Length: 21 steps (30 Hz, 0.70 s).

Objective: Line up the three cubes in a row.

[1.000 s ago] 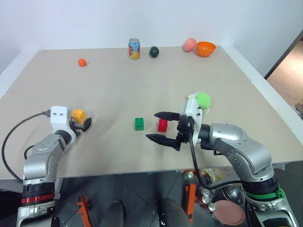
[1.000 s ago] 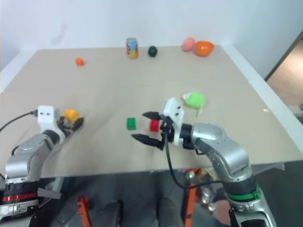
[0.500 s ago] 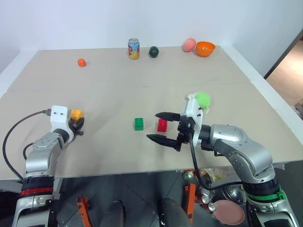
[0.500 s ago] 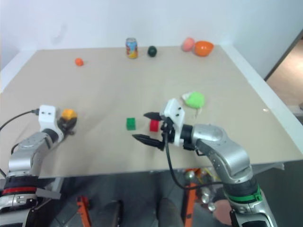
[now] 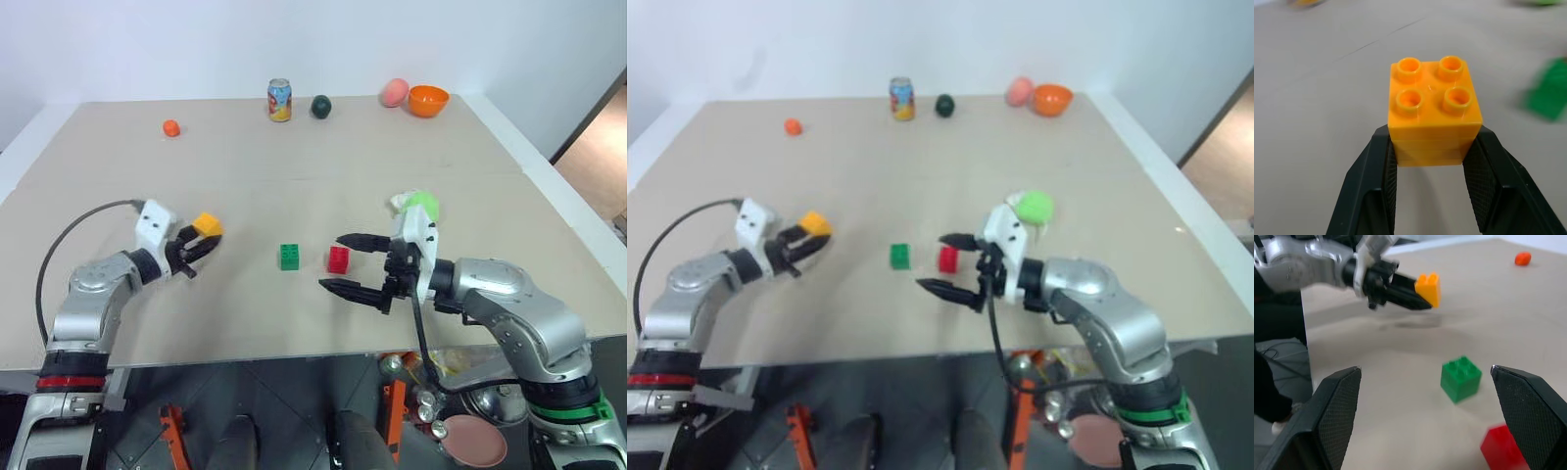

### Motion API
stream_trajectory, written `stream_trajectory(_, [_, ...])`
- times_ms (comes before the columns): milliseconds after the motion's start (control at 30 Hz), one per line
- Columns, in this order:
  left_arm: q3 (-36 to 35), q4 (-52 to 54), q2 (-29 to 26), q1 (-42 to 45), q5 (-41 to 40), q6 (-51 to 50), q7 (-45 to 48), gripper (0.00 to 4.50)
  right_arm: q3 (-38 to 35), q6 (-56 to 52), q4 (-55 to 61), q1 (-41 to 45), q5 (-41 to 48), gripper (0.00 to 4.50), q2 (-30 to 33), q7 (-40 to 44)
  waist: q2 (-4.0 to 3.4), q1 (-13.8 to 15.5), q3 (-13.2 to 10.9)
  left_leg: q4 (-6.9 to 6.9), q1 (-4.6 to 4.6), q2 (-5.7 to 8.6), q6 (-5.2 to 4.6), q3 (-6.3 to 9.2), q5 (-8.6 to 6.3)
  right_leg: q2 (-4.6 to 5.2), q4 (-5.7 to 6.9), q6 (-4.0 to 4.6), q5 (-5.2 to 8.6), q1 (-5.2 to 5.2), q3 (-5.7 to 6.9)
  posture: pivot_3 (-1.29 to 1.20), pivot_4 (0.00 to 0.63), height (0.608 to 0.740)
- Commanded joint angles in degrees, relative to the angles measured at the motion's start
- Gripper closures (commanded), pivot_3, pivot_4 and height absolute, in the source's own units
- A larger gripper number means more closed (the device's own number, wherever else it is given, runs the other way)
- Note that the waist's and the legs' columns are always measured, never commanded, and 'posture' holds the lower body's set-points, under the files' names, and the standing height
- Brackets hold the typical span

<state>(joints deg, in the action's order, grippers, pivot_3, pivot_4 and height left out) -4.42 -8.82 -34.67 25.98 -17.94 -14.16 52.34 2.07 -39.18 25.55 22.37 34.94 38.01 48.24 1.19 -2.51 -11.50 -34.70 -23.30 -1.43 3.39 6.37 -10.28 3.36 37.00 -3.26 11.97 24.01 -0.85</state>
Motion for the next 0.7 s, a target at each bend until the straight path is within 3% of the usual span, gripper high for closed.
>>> stream_trajectory(33, [2.67, -1.63, -2.23, 2.7, 0.03, 4.96, 9.33, 3.19, -5.45, -0.29, 2.86, -1.81, 5.06, 0.14, 2.67, 3.56, 0.0, 0.0, 0.0, 0.02, 0.0, 0.0, 0.0, -0.01, 0.0, 0.0, 0.0, 0.01, 0.0, 0.01, -0.01, 0.0, 0.15, 0.74])
stream_trajectory(200, [6.54, -12.86, -2.66, 8.36, 1.42, 12.1, 20.72, 3.19, -12.11, -1.54, 1.31, -2.53, 10.26, 0.14, 4.41, 4.01, 0.0, -0.06, 0.0, 0.02, 0.01, -0.04, -0.01, -0.06, 0.0, -0.03, 0.0, 0.03, 0.0, 0.04, -0.01, 0.0, 0.15, 0.74])
stream_trajectory(433, [9.12, -35.5, -0.69, 18.43, 8.08, 26.48, 24.67, 3.19, -12.62, -1.76, 3.0, -4.08, 9.89, 0.14, 5.68, 2.8, 0.0, 0.01, 0.0, 0.02, -0.05, -0.06, -0.01, -0.07, 0.0, -0.04, 0.0, 0.03, 0.01, 0.1, -0.02, 0.0, 0.15, 0.74])
stream_trajectory(700, [9.33, -47.59, 1.72, 25.39, 10.15, 30.88, 31.57, 3.19, -12.84, -2.54, 4.85, -5.14, 10.51, 0.14, 6.37, 1.2, 0.01, 0.0, -0.01, 0.06, -0.13, -0.06, -0.05, -0.07, -0.02, -0.05, 0.0, -0.23, -0.05, 0.16, -0.01, 0.0, 0.15, 0.74])
